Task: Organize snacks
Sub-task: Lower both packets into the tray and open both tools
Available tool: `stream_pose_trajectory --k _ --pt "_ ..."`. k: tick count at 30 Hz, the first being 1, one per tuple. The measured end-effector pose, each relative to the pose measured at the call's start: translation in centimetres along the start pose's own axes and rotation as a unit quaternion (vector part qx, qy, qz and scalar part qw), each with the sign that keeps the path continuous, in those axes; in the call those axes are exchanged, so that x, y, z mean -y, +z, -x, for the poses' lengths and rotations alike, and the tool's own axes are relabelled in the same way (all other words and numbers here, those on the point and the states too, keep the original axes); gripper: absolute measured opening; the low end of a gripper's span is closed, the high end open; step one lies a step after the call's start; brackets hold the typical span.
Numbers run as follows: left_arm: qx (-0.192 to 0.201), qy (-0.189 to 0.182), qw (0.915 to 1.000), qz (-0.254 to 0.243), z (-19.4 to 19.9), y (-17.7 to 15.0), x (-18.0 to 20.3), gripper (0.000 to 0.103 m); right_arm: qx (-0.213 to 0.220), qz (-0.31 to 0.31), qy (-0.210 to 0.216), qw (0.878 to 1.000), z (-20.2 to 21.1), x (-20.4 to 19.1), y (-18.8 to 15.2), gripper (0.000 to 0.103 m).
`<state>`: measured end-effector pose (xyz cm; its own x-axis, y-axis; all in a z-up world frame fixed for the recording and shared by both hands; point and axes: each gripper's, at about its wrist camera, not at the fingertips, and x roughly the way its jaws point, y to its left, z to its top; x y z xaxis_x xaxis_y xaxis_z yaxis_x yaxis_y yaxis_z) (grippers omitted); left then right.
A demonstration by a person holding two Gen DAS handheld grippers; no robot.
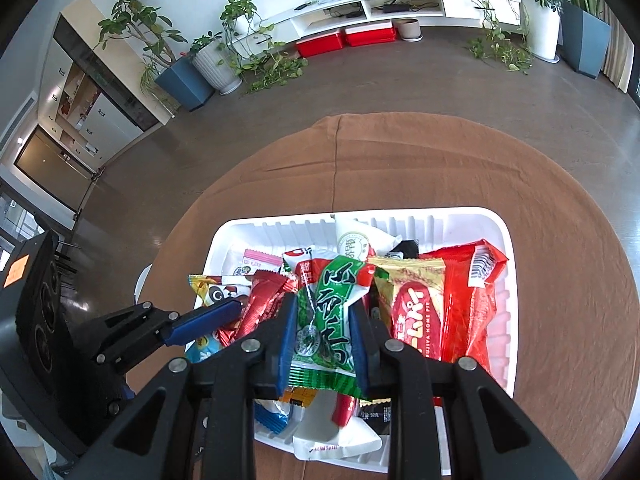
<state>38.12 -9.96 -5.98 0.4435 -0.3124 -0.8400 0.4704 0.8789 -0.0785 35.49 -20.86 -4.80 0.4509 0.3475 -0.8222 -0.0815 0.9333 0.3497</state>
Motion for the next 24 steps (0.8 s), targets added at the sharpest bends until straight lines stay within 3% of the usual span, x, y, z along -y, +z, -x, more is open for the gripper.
stream_pose_trajectory --k 19,20,21,22,24 --pt "0.009 0.006 0.9999 -0.003 -0.1 0.1 0.1 0.032 0.013 0.004 -0.002 1.0 0.6 0.1 -0.3 0.031" --pt "0.011 0.007 0.9999 -0.002 0.0 0.0 0.1 0.034 0.018 0.004 -0.003 1.0 0.9 0.1 -0.4 0.034" --pt "0.014 0.008 0.9999 -0.001 0.3 0.0 0.2 0.044 0.021 0.005 -0.004 1.0 1.3 0.1 -0.4 0.036" --pt "0.02 0.01 0.9997 0.0 0.7 -0.2 0.3 0.054 0.026 0.006 -0.006 1.0 1.7 0.0 -0.5 0.043" --pt "0.034 0.016 0.9993 0.003 1.5 -0.3 0.4 0.062 0.044 0.009 -0.01 0.999 2.7 0.0 -0.8 0.058"
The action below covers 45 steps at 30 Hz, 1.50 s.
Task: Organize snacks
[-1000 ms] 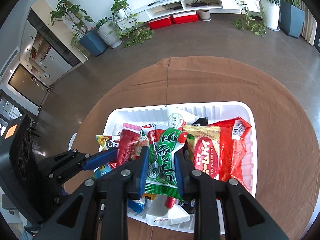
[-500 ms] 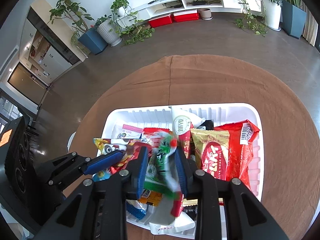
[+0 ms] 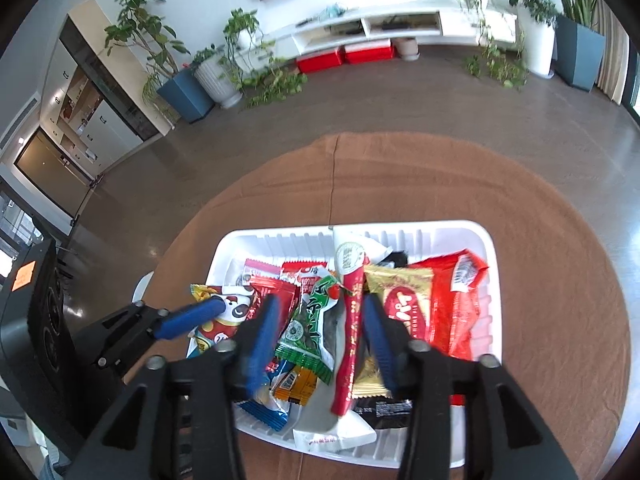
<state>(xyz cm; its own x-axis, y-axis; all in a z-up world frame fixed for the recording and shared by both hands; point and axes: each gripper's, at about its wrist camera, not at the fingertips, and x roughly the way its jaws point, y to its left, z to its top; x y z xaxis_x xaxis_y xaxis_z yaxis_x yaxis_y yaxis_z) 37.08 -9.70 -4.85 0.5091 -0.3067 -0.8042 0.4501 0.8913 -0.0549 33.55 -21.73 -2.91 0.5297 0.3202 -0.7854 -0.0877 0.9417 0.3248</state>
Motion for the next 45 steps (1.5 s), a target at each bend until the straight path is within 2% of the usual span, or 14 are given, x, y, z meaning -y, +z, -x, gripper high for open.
stream_pose_trajectory --k 2,6,12,16,18,22,24,29,32,33,35,39,41,45 --pt "0.013 0.01 0.9999 0.004 1.0 0.0 0.1 0.069 0.018 -0.002 0.0 1.0 1.1 0.0 -0.2 0.067" --pt "0.056 0.041 0.9975 0.01 4.0 -0.8 0.6 0.102 0.054 -0.007 -0.001 0.999 3.5 0.2 -1.2 0.081" --pt "0.176 0.054 0.9828 0.019 11.9 -4.6 2.7 0.103 0.146 -0.019 0.01 0.989 9.4 0.7 -4.8 0.091" --pt "0.264 0.11 0.9578 0.031 17.8 -8.0 5.4 0.103 0.239 -0.013 0.003 0.971 14.6 0.0 -8.1 0.093" --pt "0.283 0.151 0.9464 0.036 19.7 -9.4 6.7 0.103 0.313 -0.002 -0.006 0.95 18.2 -0.9 -10.2 0.102" --pt "0.306 0.263 0.9143 0.037 22.4 -12.5 9.9 0.103 0.489 0.027 -0.027 0.871 25.7 -3.2 -15.6 0.103" --pt "0.299 0.243 0.9218 0.042 23.4 -13.7 10.6 0.103 0.54 0.048 -0.041 0.839 28.3 -4.5 -17.8 0.103" --pt "0.284 0.224 0.929 0.077 25.2 -16.2 11.1 0.103 0.56 0.069 -0.083 0.821 31.4 -6.8 -20.2 0.103" --pt "0.274 0.209 0.9338 0.099 26.3 -17.8 11.3 0.103 0.543 0.06 -0.077 0.834 32.0 -6.9 -21.3 0.103" --pt "0.27 0.207 0.9348 0.102 26.5 -18.4 11.5 0.103 0.525 0.054 -0.067 0.847 31.8 -6.7 -21.5 0.103" --pt "0.261 0.209 0.937 0.099 26.6 -19.7 12.2 0.103 0.461 0.04 -0.045 0.885 30.9 -5.9 -21.6 0.103" --pt "0.23 0.196 0.9484 0.096 25.8 -21.9 13.2 0.103 0.366 0.011 -0.058 0.929 27.6 -4.7 -22.8 0.103" --pt "0.212 0.191 0.9533 0.098 25.1 -22.9 13.6 0.103 0.332 0.008 -0.077 0.94 26.2 -4.3 -23.8 0.103" --pt "0.174 0.177 0.9627 0.107 23.4 -24.3 13.8 0.103 0.303 -0.007 -0.107 0.947 24.8 -3.4 -25.4 0.103"
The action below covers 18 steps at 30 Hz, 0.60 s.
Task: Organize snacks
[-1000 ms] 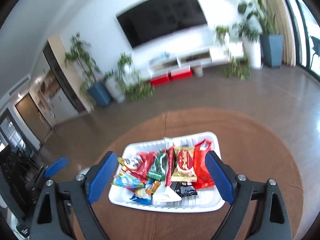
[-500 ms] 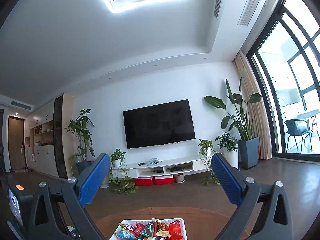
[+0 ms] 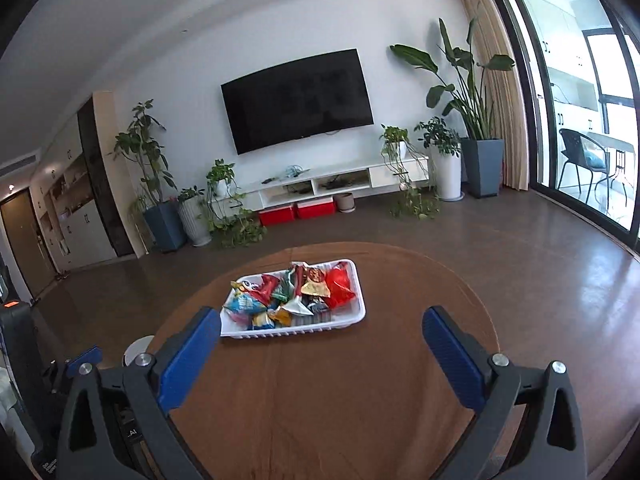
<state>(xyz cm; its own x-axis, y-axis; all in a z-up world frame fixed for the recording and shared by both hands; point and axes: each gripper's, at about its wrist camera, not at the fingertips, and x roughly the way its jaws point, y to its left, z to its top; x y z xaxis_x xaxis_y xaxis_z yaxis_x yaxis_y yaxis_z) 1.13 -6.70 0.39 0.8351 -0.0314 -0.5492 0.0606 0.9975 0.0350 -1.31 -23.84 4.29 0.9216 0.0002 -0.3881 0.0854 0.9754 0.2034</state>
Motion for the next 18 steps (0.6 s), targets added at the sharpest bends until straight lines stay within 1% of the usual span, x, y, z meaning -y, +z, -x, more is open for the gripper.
stream_pose_trajectory --k 3,7,12,18 --pt "-0.016 0.0 0.9999 0.0 -0.5 -1.2 0.2 0.103 -0.012 -0.004 -0.016 1.0 -0.1 0.8 -1.4 0.103" --pt "-0.036 -0.006 0.9993 0.004 -2.1 -1.7 0.2 0.103 -0.026 0.004 -0.031 0.999 -0.5 0.9 -2.5 0.103" --pt "-0.06 -0.011 0.998 0.012 -3.8 -2.0 0.0 0.103 -0.046 0.015 -0.035 0.998 -0.9 0.1 -3.7 0.103" --pt "-0.077 -0.008 0.9969 0.011 -5.5 -2.6 -0.2 0.103 -0.067 0.026 -0.034 0.997 -1.5 -0.6 -5.2 0.103"
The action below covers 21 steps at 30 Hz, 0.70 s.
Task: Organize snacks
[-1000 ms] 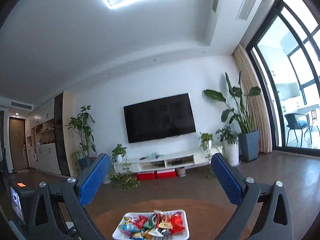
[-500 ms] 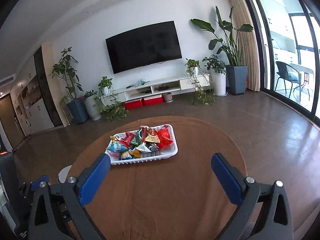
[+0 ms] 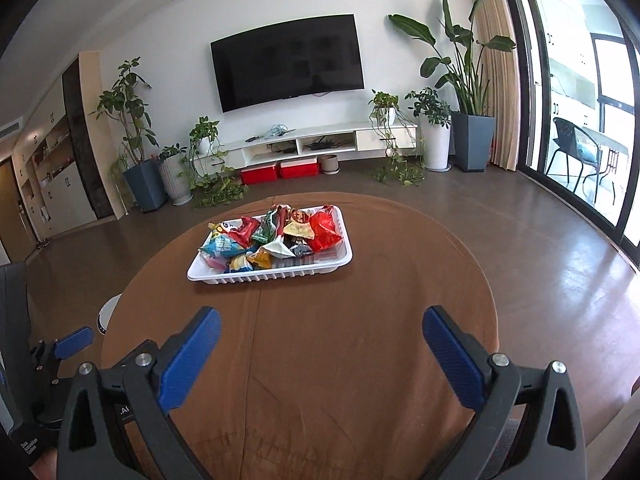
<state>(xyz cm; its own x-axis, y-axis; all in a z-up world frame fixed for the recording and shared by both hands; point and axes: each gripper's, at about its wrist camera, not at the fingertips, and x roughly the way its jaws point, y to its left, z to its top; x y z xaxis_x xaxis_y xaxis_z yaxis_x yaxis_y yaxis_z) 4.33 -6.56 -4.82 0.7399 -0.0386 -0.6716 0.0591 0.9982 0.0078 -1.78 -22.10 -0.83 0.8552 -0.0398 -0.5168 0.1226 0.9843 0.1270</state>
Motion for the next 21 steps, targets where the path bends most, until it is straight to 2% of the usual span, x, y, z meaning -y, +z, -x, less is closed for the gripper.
stream_pose_trajectory --k 21 --pt "-0.02 -0.009 0.9997 0.005 -2.6 -0.5 -0.4 0.103 -0.049 0.021 0.001 0.999 -1.2 -0.9 -1.5 0.103"
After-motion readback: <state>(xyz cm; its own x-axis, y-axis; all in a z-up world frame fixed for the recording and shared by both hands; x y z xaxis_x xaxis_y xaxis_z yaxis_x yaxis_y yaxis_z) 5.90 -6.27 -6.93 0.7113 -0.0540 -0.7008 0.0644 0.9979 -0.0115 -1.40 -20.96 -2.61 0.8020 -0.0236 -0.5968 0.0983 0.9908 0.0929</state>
